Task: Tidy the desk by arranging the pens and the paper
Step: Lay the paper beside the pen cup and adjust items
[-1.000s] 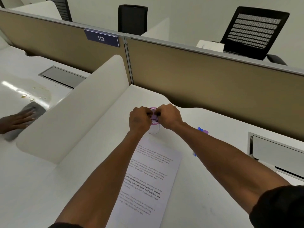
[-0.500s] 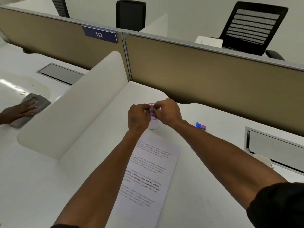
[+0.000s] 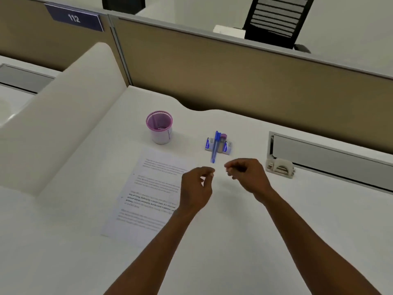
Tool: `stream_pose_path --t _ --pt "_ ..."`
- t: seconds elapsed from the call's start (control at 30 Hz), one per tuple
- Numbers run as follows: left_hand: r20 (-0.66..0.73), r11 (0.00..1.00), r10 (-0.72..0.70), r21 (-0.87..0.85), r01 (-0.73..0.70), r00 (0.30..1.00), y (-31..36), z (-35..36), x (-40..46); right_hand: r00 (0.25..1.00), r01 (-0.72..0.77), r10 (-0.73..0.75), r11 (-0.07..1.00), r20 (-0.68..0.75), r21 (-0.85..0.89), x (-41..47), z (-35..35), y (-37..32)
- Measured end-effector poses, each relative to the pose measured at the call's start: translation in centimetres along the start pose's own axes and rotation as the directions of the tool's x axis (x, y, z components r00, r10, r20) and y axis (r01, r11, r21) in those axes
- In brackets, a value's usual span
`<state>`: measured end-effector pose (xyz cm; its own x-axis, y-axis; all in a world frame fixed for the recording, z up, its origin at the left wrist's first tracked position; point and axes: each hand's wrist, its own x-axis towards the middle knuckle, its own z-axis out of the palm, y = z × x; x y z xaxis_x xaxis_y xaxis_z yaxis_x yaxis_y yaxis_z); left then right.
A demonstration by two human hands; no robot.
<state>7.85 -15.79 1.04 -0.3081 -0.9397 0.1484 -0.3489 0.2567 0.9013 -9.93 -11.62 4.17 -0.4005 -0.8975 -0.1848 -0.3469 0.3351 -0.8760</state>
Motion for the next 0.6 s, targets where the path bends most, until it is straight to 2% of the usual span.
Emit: stream_pose_path --t 0.1,0.17,0.27,0.37,0.53,0.6 --pt "0.162 0.983 0.065 0.159 -0.091 0.985 -0.8 2.4 -3.5 0.999 0.051 -0.052 0.943 0.004 -0.330 -3.7 -1.0 4.4" --pt "0.181 0.975 0.071 0.194 -0.107 0.981 -1.2 3.0 -5.2 0.984 0.174 -0.167 0.875 0.054 -0.451 -5.4 -0.5 6.5" --pt "0.145 0.972 -0.001 0.234 -0.033 0.989 -1.5 3.1 -7.8 0.971 0.240 -0.190 0.782 0.146 -0.575 -6.5 1.1 8.1" --pt "0.162 0.953 -0.058 0.303 0.006 0.985 -2.0 3.0 -10.3 0.966 0.256 -0.209 0.719 0.150 -0.646 -7.4 2.5 8.3" --pt "0.347 0.910 0.043 0.373 -0.180 0.937 -2.4 3.0 -13.1 0.891 0.445 -0.377 0.610 0.253 -0.655 -11.3 3.5 8.9" --pt "0.375 0.899 0.064 0.381 -0.217 0.925 -2.6 2.8 -13.5 0.889 0.450 -0.385 0.635 0.248 -0.628 -12.6 3.2 9.4"
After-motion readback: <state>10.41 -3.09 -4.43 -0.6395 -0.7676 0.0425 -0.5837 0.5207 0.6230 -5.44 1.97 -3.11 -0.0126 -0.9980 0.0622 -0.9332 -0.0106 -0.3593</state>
